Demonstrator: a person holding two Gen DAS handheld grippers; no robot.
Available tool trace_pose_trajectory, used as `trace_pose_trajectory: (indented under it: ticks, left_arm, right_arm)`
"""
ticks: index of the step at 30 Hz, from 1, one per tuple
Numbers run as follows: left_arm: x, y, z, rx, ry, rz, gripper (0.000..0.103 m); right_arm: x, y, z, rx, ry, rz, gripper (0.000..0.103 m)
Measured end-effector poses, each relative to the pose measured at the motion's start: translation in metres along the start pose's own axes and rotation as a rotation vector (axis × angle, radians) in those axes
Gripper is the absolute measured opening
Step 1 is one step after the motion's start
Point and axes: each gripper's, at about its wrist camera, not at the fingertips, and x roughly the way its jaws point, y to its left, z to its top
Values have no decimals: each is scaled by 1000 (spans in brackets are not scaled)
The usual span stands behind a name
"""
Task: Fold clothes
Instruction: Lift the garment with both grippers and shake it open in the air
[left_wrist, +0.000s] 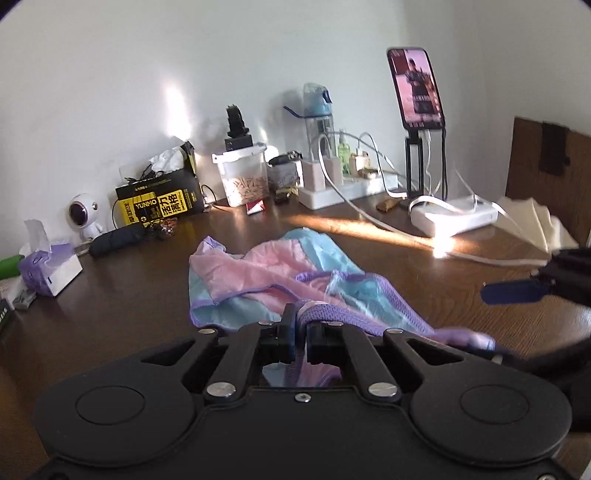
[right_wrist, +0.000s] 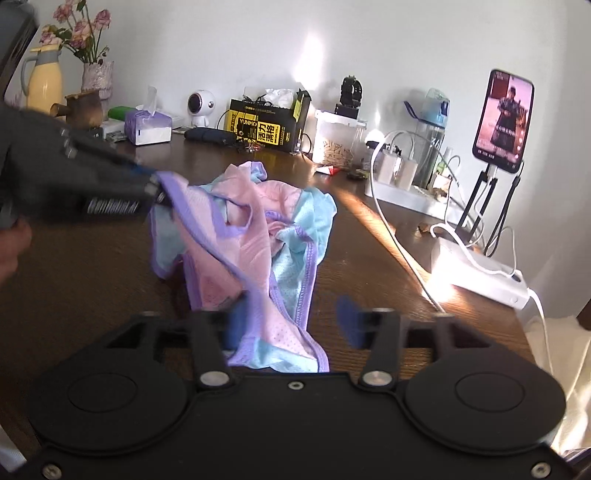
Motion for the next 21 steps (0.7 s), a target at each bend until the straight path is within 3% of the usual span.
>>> trace_pose_trajectory:
  ticks: [4, 7, 11, 15, 21]
  left_arm:
    - [-18, 1, 11, -35, -49, -4, 5]
    - [-28, 2, 14, -32, -65, 9, 6]
    - [-29, 0, 9, -22, -49, 36, 6]
    - [-27, -6, 2, -30, -35, 19, 6]
    - [-29, -15, -5, 26, -41, 12, 6]
  right_arm:
    - [5, 5, -5, -32, 4, -33, 68]
    - [4, 4, -6, -54, -14, -122, 68]
    - [-3, 5, -5, -114, -37, -247, 68]
    - [-10, 11, -6, -160, -66, -317, 68]
    - [-1, 35, -19, -364, -84, -343, 67]
